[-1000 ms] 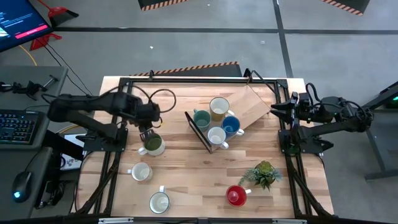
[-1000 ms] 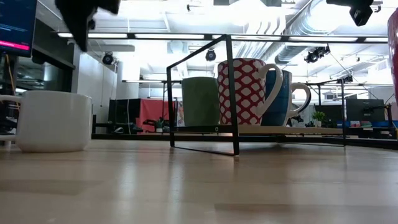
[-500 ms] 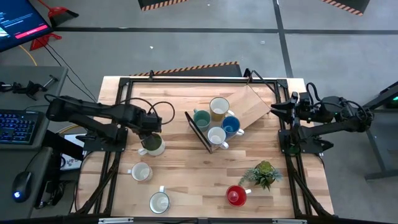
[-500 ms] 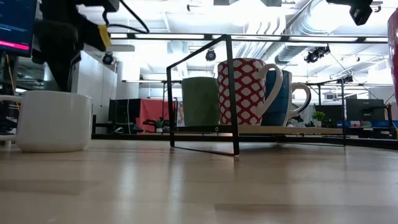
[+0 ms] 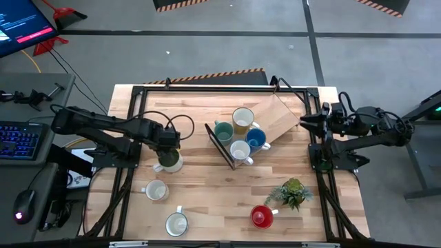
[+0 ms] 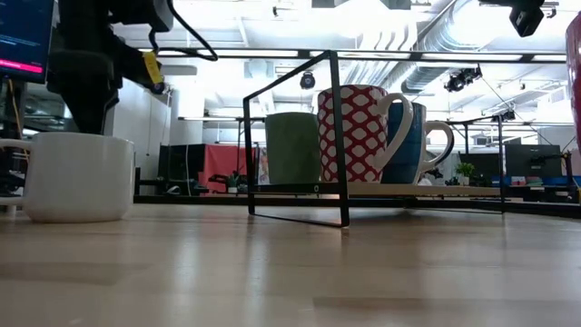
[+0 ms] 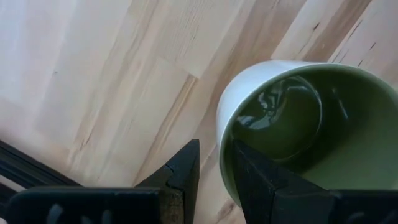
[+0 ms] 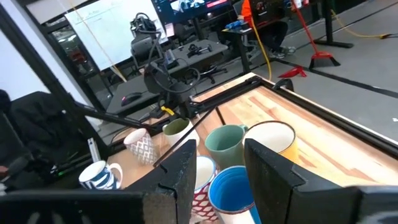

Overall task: Place coffee mugs
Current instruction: Move the white mug to the bottom center of the table

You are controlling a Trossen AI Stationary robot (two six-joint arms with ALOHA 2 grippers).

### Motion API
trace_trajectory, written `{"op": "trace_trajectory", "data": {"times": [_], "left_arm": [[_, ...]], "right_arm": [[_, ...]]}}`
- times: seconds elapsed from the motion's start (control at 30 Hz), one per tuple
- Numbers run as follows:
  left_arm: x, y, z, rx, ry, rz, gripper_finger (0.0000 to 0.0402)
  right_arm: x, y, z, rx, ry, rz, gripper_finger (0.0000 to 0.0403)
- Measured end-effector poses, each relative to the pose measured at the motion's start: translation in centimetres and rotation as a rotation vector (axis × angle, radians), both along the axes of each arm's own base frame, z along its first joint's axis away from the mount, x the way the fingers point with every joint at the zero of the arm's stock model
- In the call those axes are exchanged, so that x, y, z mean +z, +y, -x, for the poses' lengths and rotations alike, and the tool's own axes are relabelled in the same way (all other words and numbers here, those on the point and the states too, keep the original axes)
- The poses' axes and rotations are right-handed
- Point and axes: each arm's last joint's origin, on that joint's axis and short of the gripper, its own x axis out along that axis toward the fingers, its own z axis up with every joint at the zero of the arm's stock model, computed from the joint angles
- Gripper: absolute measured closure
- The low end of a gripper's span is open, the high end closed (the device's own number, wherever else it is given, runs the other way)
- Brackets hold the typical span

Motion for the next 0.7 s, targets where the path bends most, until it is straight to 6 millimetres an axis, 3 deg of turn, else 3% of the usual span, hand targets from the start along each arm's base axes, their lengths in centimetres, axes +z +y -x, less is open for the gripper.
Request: {"op": "trace_trajectory", "data": {"times": [0.7], "left_arm": [[-2.5, -0.1, -2.6, -0.156, 0.058, -0.014, 0.0319]], "right_arm": [[-0.3, 0.1, 0.0, 0.02, 0.035, 0.002, 0.0279]]}}
